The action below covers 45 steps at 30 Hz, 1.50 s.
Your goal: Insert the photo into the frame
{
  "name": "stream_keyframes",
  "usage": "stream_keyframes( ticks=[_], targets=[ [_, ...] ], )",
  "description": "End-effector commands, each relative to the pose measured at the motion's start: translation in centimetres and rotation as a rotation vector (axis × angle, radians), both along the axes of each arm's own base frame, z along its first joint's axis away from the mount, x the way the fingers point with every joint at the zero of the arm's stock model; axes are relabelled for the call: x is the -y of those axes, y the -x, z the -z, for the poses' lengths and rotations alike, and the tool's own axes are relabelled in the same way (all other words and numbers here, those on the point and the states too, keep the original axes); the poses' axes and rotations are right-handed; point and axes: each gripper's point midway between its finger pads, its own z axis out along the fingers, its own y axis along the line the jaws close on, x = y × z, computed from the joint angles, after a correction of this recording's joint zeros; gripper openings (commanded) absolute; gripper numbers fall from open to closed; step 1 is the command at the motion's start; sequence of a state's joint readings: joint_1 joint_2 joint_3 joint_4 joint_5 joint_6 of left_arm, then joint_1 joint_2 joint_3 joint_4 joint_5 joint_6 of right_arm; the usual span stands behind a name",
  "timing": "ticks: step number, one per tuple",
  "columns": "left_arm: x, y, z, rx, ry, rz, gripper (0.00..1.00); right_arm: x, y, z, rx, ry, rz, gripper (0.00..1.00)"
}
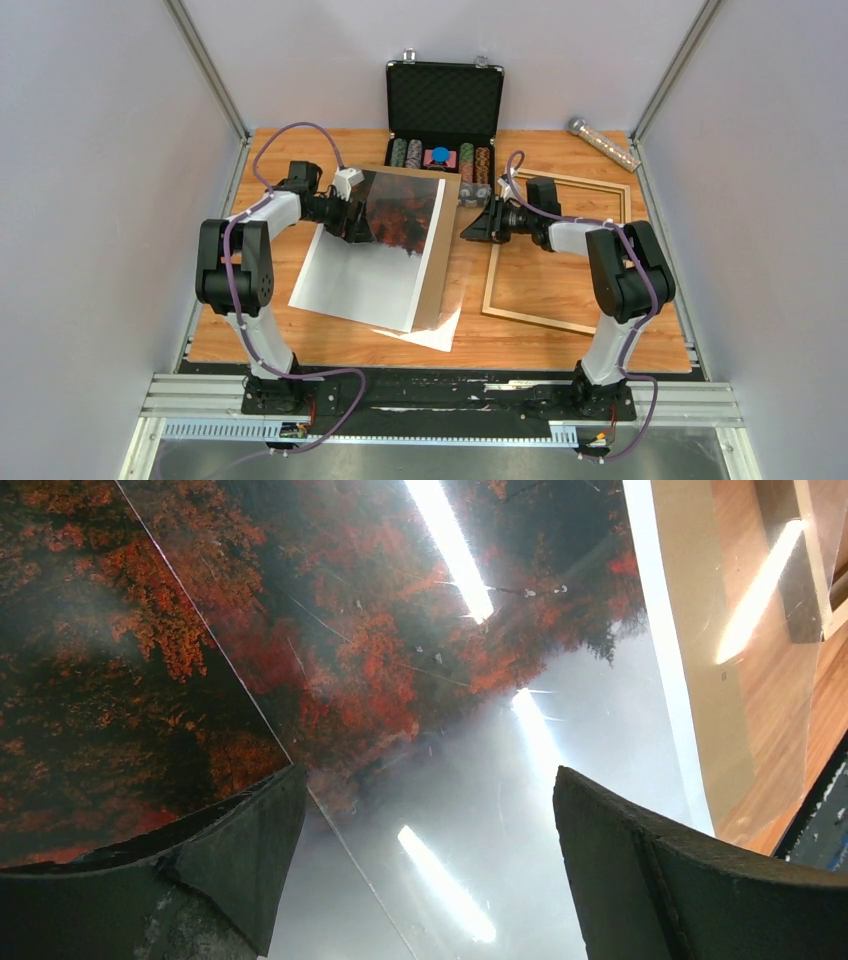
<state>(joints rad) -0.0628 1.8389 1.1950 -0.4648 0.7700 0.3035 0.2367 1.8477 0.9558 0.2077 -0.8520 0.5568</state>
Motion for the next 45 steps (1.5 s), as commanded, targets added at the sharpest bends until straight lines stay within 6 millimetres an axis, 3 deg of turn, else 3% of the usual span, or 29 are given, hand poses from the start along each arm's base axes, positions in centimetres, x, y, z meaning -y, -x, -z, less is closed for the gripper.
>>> stream_keyframes(
  ticks=[1,8,14,23,30,36,40,45],
  targets=[
    [1.5,1.1,-0.7,-0.012,0.044,0.019,1.00,-1.1,0.1,-2.7,0.074,-0.086,-0.065,0.29],
    [2.2,1.5,-0.7,-0.018,0.062,0.033,1.00,-1.5,0.1,-2.6,0.056,-0.108,-0.088,0.22],
    [2.3,1.4,-1.0,-0.007,0.061,0.031,1.00,-1.2,-0.2,-3.4,0.068,-0.098,-0.086,0.00],
    [1.6,-0.1,-4.3,0.110,0.028,-0.013,1.00,2.1,-0.7,-7.4,0.071,-0.155,-0.026,0.00],
    [1.8,-2.0,-7.7,0.223,0.070,-0.058,1.00,2.5,1.0,-11.6,0.149,-0.225,-0.118,0.00],
    [3.2,-3.1,-9.7,0.266,0.179,-0.059,1.00,2.8,2.2,-13.8,0.201,-0.254,-0.158,0.00],
    [3.9,-3.0,-10.6,0.274,0.226,-0.034,1.00,3.1,3.0,-15.8,0.261,-0.262,-0.164,0.00],
    [5.1,-1.4,-11.4,0.249,0.314,0.051,1.00,3.4,4.3,-18.2,0.342,-0.265,-0.160,0.00]
  ],
)
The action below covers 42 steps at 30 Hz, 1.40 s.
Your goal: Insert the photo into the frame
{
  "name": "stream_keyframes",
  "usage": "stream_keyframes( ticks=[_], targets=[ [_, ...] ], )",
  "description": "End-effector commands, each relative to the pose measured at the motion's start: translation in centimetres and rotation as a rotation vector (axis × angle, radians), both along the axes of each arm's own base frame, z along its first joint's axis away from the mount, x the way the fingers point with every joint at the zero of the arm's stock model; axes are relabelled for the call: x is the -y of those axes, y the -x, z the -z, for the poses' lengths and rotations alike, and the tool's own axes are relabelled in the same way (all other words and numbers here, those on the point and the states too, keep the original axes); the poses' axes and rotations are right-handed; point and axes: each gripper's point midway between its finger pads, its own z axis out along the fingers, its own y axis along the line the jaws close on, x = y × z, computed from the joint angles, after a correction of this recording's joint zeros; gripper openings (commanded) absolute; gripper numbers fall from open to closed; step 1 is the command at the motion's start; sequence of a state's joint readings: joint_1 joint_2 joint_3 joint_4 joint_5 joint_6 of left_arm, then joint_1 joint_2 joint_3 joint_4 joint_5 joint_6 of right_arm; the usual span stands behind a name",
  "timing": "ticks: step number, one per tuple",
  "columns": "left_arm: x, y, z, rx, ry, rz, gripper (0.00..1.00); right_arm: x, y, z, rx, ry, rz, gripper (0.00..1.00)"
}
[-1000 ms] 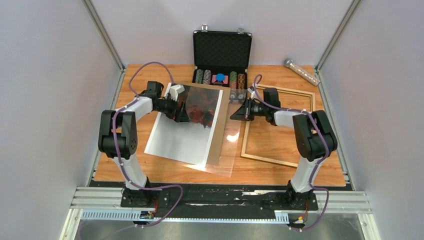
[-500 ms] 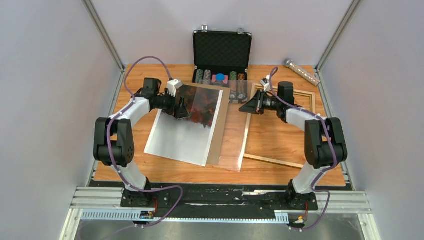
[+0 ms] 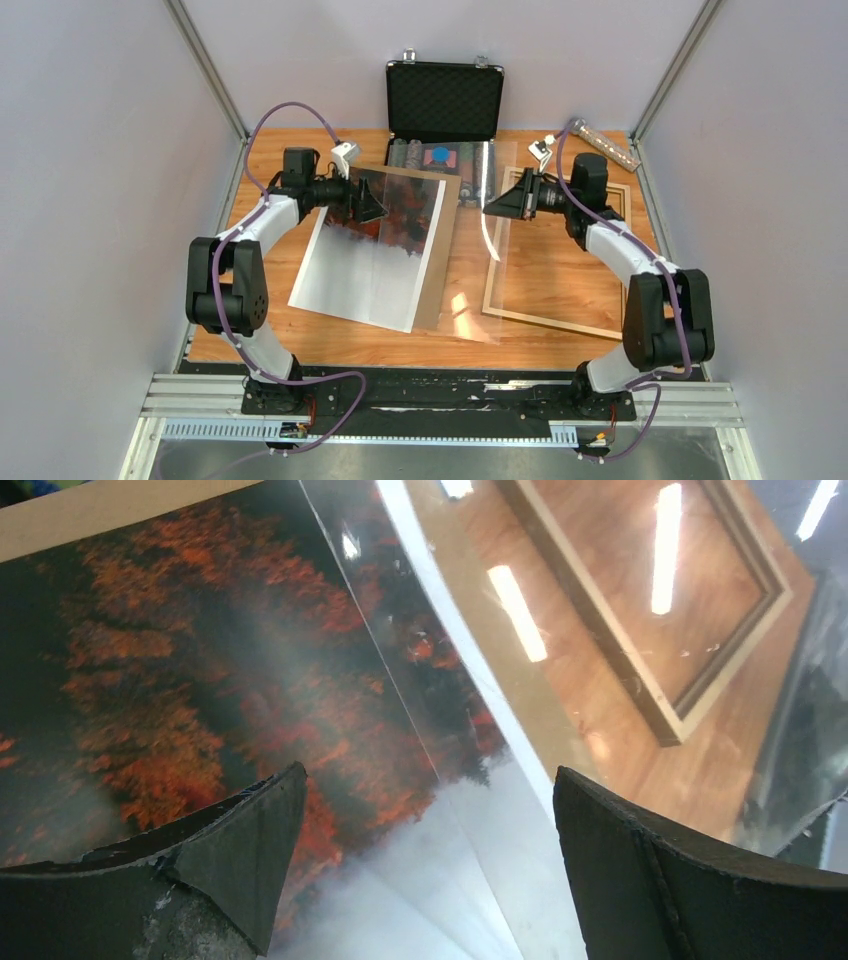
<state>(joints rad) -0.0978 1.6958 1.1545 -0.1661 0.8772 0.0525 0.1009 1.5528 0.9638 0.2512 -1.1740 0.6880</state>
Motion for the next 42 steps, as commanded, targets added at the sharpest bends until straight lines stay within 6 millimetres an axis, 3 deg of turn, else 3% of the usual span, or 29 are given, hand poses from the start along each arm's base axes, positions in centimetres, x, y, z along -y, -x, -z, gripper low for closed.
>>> stream_keyframes(
  ticks=[1,9,20,34,42],
  targets=[
    [1.6,1.4,-3.1,0.053,0.115,0.109,1.00,0.3,1.6,-4.3,0.167,-0.032,-0.017,0.00],
    [2.9,3.6,-2.8,-0.005,0.218,0.187,1.00,0.7,2.4,-6.8,0.230,-0.054,0.020,0.00],
    [6.1,6.5,-4.0,-0.032,0.341,0.304,0.99,1.5,1.8,-7.2,0.243,-0.063,0.093,0.00],
    [7.0,7.4,-4.9,-0.052,0.386,0.322,0.68,5.4,-0.5,-6.4,0.217,-0.083,0.298,0.00],
    [8.5,7.8,-4.9,-0.099,0.422,0.339,0.65,5.9,-1.1,-6.3,0.223,-0.101,0.367,0.00]
  ],
)
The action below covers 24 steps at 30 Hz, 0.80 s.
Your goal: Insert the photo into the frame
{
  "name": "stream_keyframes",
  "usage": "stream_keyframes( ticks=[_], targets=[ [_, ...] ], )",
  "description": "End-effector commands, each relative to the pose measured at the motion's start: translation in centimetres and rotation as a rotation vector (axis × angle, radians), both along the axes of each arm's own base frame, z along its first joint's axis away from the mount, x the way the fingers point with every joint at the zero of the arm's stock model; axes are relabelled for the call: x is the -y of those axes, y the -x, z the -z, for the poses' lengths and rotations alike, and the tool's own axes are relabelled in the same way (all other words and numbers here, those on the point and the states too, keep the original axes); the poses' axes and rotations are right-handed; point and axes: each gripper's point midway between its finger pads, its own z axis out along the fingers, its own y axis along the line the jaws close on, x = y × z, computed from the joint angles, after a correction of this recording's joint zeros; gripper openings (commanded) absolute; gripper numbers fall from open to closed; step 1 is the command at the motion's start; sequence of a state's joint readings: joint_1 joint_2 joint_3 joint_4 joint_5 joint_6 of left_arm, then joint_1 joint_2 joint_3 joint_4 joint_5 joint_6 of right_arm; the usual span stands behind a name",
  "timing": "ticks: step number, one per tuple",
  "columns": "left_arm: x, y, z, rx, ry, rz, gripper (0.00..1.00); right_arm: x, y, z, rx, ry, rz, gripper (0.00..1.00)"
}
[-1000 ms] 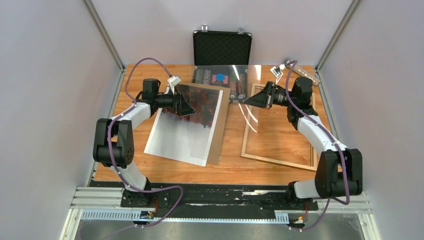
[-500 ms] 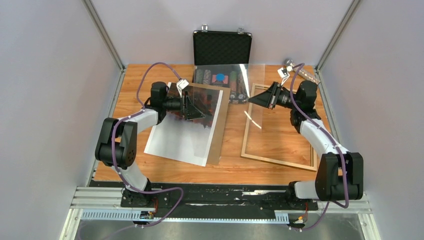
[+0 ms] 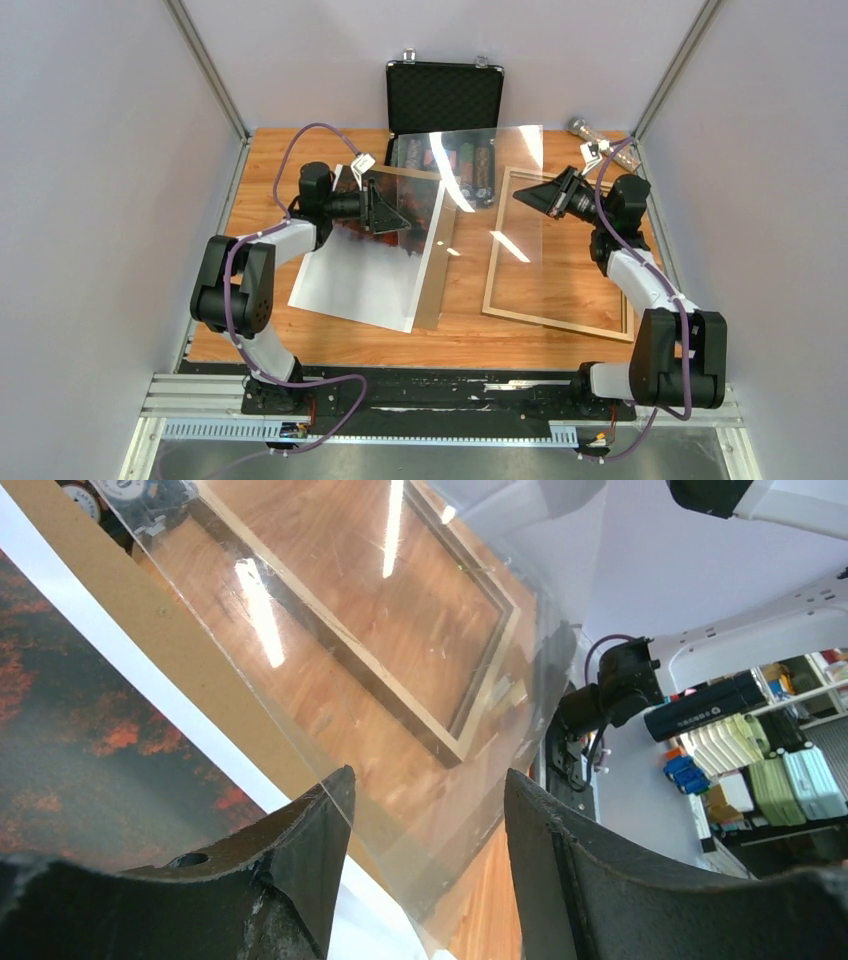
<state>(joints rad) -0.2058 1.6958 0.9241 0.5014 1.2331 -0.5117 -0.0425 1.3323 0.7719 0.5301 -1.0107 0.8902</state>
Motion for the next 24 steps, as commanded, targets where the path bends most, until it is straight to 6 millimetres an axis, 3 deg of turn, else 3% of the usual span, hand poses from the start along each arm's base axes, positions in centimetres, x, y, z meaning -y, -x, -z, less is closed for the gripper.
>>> stream_keyframes(
  ticks=[1,5,14,24],
  targets=[
    [1.6,0.9,-1.4,0.024,0.042,0.048,0.65,0.4,-0.4,-2.3,0.099,-0.016,0.059,0.00],
    [3.0,1.3,-0.8,-0.042,0.071,0.050,0.66,0.8,-0.9,-2.1,0.106,-0.019,0.103,0.00],
    [3.5,0.5,-0.4,-0.144,0.181,0.018,0.56,1.8,-3.2,-2.1,0.069,-0.067,0.190,0.00],
    [3.6,-0.8,-0.8,-0.191,0.203,-0.060,0.60,2.2,-5.2,-0.8,-0.007,-0.132,0.236,0.00]
  ],
)
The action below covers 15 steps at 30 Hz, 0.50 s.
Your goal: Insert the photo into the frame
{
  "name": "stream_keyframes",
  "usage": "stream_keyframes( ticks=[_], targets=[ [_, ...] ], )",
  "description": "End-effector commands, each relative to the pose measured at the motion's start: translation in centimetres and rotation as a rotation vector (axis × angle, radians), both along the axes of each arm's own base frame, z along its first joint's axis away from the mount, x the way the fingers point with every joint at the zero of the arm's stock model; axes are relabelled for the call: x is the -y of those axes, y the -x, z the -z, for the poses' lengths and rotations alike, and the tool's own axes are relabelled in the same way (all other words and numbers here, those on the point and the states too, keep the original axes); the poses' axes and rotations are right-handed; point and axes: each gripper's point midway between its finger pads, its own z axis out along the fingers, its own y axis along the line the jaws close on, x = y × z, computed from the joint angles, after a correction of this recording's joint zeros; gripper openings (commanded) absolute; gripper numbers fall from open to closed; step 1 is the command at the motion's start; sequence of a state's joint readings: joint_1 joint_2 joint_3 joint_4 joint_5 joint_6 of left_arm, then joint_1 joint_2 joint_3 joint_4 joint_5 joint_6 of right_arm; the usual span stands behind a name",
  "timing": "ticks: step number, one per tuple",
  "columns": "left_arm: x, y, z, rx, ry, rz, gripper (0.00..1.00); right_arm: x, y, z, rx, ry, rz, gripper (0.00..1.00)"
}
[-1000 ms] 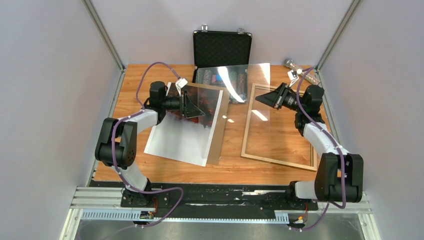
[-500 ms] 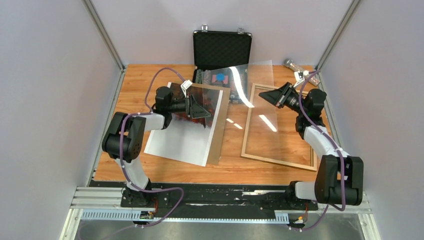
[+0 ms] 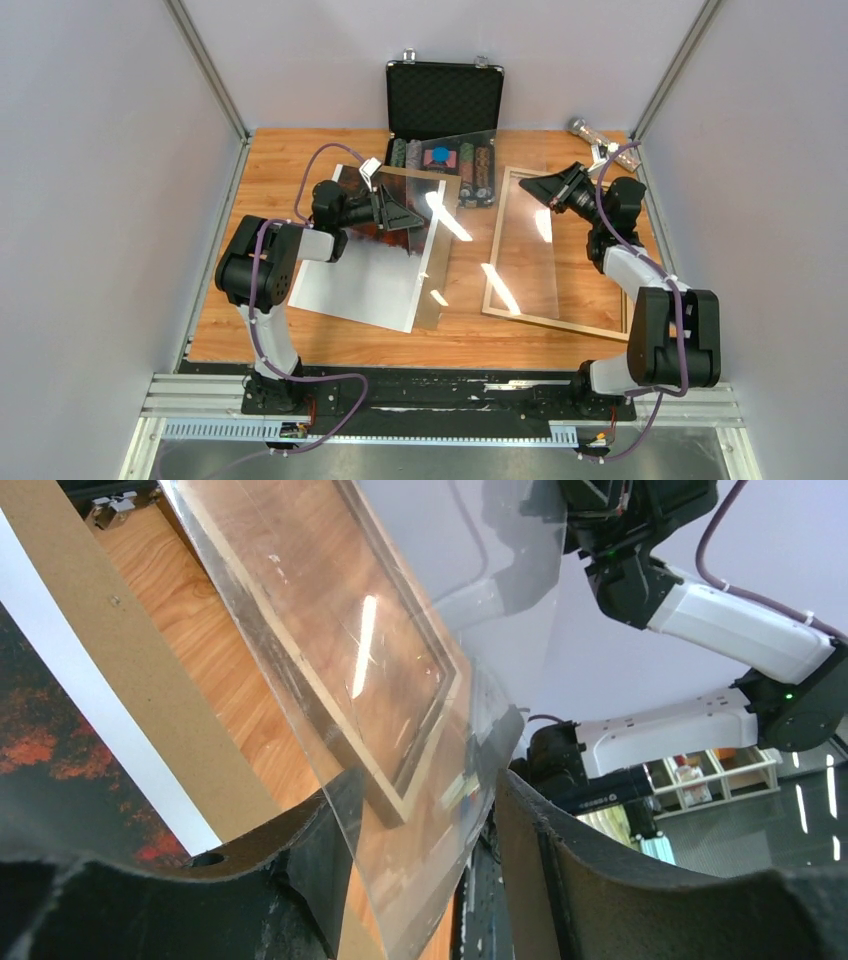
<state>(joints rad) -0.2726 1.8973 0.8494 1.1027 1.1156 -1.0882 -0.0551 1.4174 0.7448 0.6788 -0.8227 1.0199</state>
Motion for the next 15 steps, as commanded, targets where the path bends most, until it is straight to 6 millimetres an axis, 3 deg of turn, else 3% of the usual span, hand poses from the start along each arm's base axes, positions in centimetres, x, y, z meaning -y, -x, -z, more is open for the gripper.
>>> stream_keyframes(
  ticks=[1,15],
  targets=[
    [0.6,0.2,-2.4,0.056,0.060,-0.001,0.59,0.4,-1.3,-1.6,0.047,-0.040,0.052,0.00],
    [0.6,0.6,-2.5,0.022,0.091,0.010,0.35,1.0,-2.8,-0.7,0.015,-0.061,0.094,0.00]
  ],
)
